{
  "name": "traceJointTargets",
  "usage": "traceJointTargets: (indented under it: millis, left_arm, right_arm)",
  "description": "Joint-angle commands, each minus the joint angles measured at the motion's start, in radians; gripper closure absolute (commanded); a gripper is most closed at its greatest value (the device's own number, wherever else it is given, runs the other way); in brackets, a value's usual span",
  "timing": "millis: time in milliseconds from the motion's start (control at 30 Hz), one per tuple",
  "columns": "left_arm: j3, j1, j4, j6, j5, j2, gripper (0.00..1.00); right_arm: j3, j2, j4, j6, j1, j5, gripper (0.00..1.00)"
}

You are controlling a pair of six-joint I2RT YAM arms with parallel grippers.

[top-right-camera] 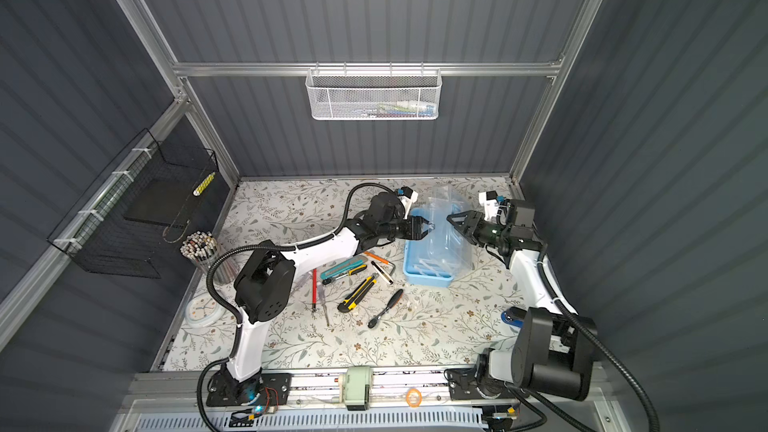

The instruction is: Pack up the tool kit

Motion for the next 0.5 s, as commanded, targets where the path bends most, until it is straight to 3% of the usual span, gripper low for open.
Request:
traceJointTargets:
  millis: [0, 133, 200, 300, 467]
  left_arm:
    - [-0.017, -0.007, 0.048, 0.010, 0.034, -0.048, 0.43]
    - [-0.023, -0.008, 0.053, 0.014, 0.036, -0.057, 0.43]
    - [-0.020, -0.007, 0.057, 0.009, 0.038, -0.056, 0.43]
    - [-0.010, -0.007, 0.067, 0.000, 0.052, -0.047, 0.43]
    - [-0.006, -0.009, 0.081, -0.009, 0.060, -0.041, 0.43]
  right_arm:
    - [-0.015, -0.006, 0.123, 0.066, 0.001, -0.096, 0.53]
    - [-0.025, -0.003, 0.142, 0.079, 0.001, -0.094, 0.51]
    - [-0.007, -0.009, 0.069, 0.023, 0.000, -0.053, 0.36]
    - [0.025, -0.023, -0.051, -0.049, 0.001, 0.015, 0.23]
    - [0.069, -0.045, -0.171, -0.121, 0.002, 0.122, 0.13]
